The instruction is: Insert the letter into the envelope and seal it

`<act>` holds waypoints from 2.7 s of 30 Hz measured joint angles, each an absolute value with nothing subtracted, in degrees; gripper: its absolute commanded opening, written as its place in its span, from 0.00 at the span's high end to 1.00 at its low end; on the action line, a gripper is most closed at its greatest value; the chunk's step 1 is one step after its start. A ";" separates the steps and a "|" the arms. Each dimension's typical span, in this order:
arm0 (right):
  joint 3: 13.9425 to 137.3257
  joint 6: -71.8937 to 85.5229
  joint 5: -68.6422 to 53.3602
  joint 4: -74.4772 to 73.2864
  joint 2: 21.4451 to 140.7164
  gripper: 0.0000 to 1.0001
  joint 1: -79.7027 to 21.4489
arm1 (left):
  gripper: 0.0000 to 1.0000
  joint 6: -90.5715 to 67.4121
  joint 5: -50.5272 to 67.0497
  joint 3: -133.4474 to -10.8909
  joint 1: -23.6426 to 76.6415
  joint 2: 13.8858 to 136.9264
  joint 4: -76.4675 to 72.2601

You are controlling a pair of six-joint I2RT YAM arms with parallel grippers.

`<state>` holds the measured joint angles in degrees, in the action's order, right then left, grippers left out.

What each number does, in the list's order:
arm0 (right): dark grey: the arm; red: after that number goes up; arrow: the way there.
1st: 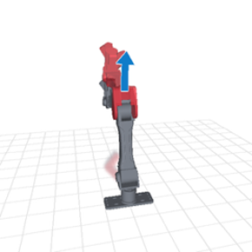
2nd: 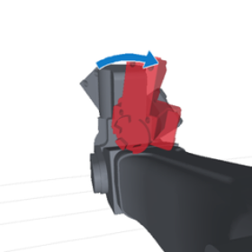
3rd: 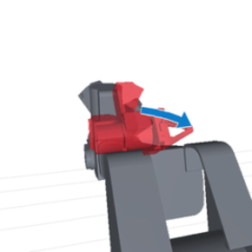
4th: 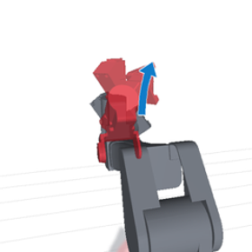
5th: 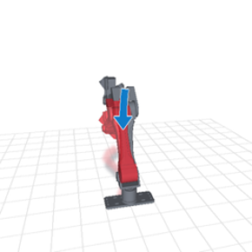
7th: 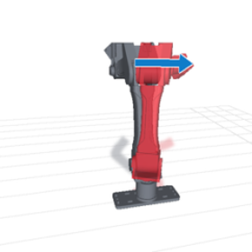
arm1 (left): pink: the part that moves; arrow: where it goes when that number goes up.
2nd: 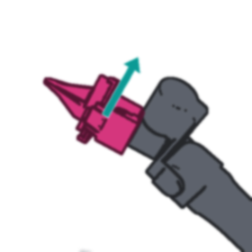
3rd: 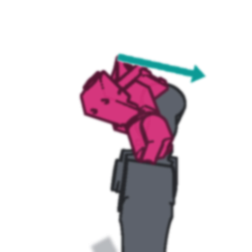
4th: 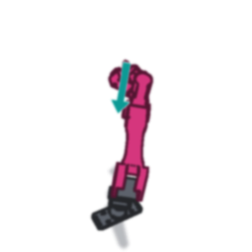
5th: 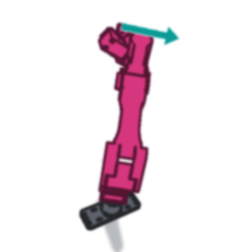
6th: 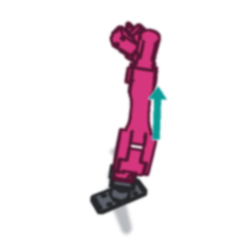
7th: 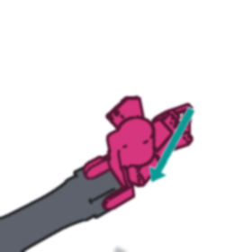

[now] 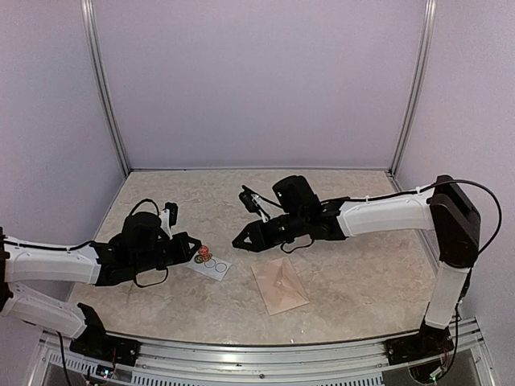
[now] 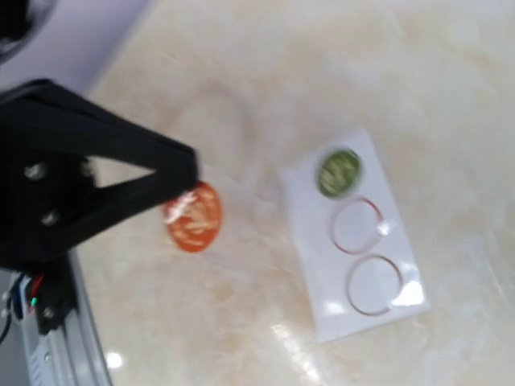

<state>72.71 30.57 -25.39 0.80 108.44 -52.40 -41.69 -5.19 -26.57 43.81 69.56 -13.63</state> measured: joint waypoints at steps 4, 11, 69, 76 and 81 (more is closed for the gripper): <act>67.20 30.59 -28.01 6.61 104.27 0.48 -52.36 | 1.00 -41.50 -3.27 -26.28 43.81 65.71 -13.39; 60.55 29.52 -32.45 14.52 102.91 0.33 -52.53 | 1.00 -42.52 5.10 -26.41 43.81 62.57 -13.52; 59.11 26.61 -27.07 20.82 104.03 1.00 -56.60 | 1.00 -39.03 -12.71 -33.67 49.69 80.88 -8.58; 62.67 27.46 -24.43 19.94 107.07 1.00 -56.55 | 1.00 -37.45 -18.90 -36.32 50.61 88.79 -7.60; 67.11 28.36 -24.27 20.03 112.40 1.00 -56.51 | 1.00 -36.97 -21.08 -36.88 50.63 92.90 -7.70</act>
